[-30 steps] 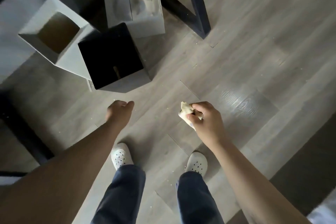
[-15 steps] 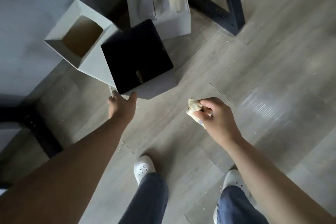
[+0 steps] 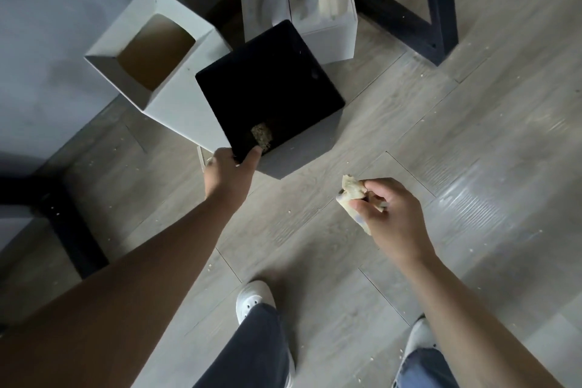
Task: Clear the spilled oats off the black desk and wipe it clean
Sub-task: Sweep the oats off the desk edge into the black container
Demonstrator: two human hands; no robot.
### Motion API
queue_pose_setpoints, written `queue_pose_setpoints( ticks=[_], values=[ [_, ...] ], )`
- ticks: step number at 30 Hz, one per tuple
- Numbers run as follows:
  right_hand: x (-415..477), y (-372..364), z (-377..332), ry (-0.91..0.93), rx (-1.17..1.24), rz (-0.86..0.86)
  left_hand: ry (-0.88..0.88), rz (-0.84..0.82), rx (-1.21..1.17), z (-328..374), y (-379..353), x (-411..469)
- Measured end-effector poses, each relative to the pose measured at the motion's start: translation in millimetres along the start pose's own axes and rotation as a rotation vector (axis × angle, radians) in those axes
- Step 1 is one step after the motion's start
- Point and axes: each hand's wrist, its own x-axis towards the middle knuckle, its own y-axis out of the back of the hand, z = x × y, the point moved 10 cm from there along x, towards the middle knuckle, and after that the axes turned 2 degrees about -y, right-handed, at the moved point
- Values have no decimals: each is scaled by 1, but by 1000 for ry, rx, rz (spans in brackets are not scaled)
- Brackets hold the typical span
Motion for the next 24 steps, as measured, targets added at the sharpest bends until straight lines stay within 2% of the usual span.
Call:
queue_pose_setpoints(
  ticks=[2, 5, 8, 12, 18, 24],
  values=[
    [-7, 3, 7, -28, 26, 30, 17, -22, -100, -2, -10, -10],
    [-19, 10, 17, -63, 28, 73, 143, -46, -261, -9, -21, -11],
    [-26, 12, 26, -84, 21, 75, 196, -83, -331, -6, -28, -2],
    [-24, 7, 30, -107, 30, 52, 127, -161, -233, -1, -36, 4],
    [-19, 15, 13, -97, 52, 57, 96, -79, -134, -2, -31, -8],
    [-55, 56, -15, -97, 92, 81, 16, -25, -39, -3, 0, -45]
  ],
)
